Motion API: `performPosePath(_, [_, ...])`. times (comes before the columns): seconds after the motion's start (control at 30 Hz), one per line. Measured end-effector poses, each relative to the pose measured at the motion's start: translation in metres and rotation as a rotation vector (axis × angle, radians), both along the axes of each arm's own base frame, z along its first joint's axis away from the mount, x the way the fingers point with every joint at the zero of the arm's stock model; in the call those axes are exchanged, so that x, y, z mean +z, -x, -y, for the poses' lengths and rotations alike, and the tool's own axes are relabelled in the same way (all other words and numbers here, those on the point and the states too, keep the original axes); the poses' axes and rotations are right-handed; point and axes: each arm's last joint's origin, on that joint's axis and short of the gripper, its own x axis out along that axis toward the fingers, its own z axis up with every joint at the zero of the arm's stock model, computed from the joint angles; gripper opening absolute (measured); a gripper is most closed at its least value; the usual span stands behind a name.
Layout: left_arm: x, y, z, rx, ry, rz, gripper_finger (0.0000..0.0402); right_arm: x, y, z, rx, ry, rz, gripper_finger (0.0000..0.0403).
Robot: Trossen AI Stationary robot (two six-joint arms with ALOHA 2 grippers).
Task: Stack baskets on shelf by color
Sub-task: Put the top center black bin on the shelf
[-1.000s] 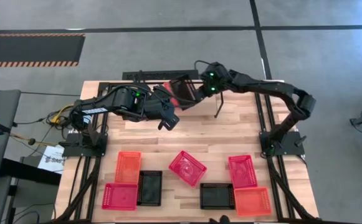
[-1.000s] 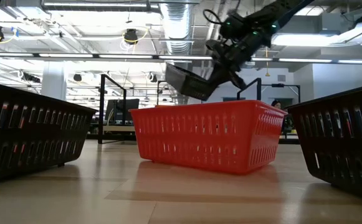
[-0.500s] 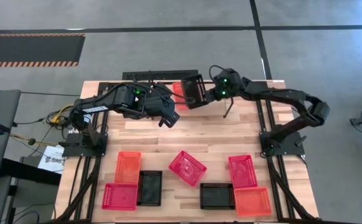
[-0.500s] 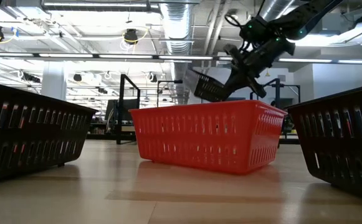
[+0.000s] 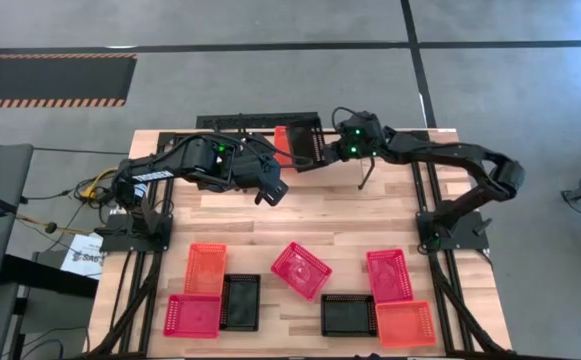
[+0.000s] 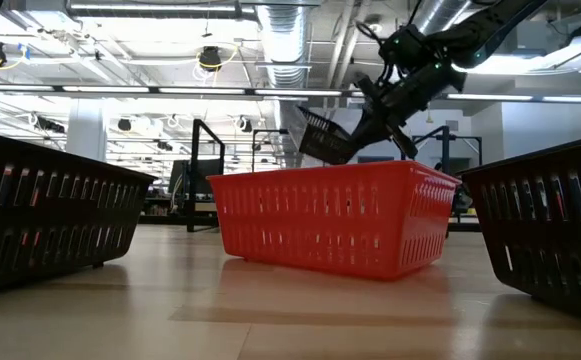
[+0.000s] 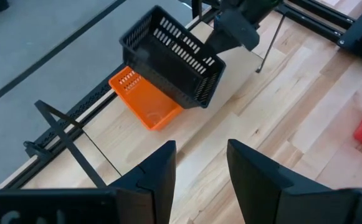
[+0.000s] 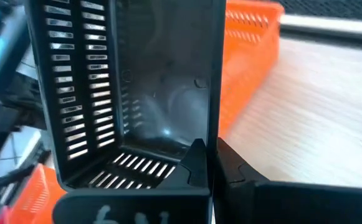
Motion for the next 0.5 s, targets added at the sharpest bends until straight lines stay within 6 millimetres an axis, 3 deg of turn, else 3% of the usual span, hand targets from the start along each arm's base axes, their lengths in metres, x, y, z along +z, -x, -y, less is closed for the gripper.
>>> performPosePath(0.27, [0.000, 0.000, 0.000, -0.001, 0.000, 0.000, 0.0132, -0.006, 0.017, -0.001, -0.104, -0.048, -0.160, 0.0003])
performPosePath(0.5, [0.000, 0.000, 0.000, -0.001, 0.000, -0.001, 0.0132, -0.012, 0.019, -0.005, -0.141, -0.046, -0.246, 0.0002])
